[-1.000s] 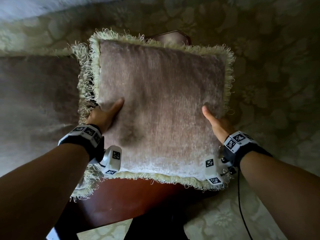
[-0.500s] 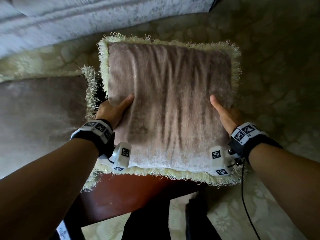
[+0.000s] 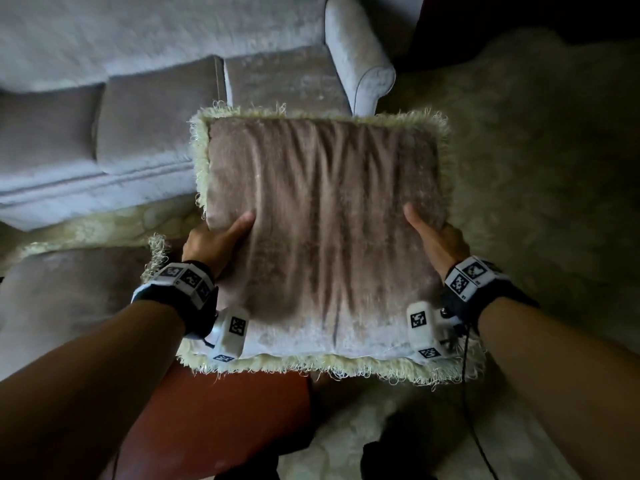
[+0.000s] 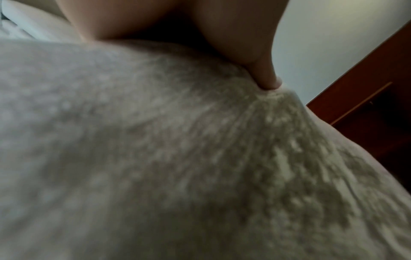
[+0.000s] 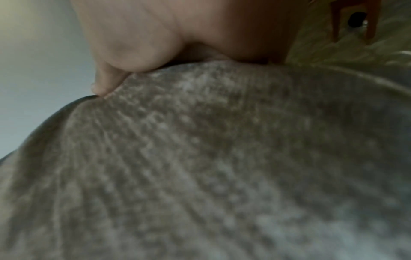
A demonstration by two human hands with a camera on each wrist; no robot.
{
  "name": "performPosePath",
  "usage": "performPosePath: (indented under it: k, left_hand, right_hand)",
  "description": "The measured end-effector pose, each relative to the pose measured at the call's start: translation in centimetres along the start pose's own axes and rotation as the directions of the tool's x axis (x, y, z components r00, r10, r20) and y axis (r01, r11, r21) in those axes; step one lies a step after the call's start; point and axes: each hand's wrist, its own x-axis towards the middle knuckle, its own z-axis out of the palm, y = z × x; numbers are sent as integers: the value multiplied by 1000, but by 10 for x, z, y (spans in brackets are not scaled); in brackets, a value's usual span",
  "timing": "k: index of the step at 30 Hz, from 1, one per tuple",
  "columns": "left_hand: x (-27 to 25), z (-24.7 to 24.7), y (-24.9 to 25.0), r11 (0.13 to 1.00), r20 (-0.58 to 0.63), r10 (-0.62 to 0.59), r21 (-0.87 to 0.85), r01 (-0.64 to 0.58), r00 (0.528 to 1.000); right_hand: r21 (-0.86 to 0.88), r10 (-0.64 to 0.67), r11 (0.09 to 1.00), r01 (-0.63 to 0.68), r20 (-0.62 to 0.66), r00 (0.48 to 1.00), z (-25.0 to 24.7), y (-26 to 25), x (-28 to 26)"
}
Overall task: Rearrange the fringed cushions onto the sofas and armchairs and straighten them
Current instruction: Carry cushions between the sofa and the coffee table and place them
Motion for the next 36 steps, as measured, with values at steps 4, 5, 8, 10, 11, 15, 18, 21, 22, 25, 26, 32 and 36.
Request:
performPosePath:
  k: [4,5,8,10,11,15,18,21,22,25,26,32,36]
  left_hand:
    - [-60,30,67,996,-19,28,-86,-29,999]
    - [-69,37,81,994,-21,36,-104,-38,999]
    - [-90,53,119,986,-46,99,-132,-104,994]
    - [-93,61,138,976,-61,125,-169,-134,990]
    - [-93,64,146,972,-70,135,-184,-145,988]
    - [-77,67,167,965,-118,138,-208,-160,983]
    - [-53,62,180,963,-156,145,-207,-175,977]
    - [-17,58,200,955,-194,174,-205,-214,965]
    - [0,56,208,950,-199,190,-209,-231,961]
    - [53,53,239,932,-219,228,-232,-278,949]
    - [72,52,251,928,-227,239,-232,-291,944]
    - [155,27,323,929,-240,259,-204,-309,936]
    - [205,19,363,938,-251,269,-149,-312,930]
  right_hand:
    - [6,-116,993,116,-20,993,-98,-36,2]
    - [5,-141,990,141,-30,990,-118,-44,5]
    - [13,-209,978,210,-61,976,-166,-64,14]
    - [24,-243,969,245,-72,967,-186,-75,23]
    - [27,-257,965,260,-77,963,-192,-80,29]
    - [32,-278,959,280,-54,959,-196,-108,49]
    - [31,-313,949,314,-39,949,-186,-139,66]
    - [19,-348,937,349,-30,937,-171,-176,91]
    - [7,-351,936,352,-30,936,-165,-190,101]
    - [0,-365,931,366,-50,930,-145,-234,136]
    - [9,-369,929,370,-63,927,-139,-252,149]
    - [69,-393,915,397,-63,917,-104,-350,211]
    - [111,-391,914,390,-16,920,-85,-400,250]
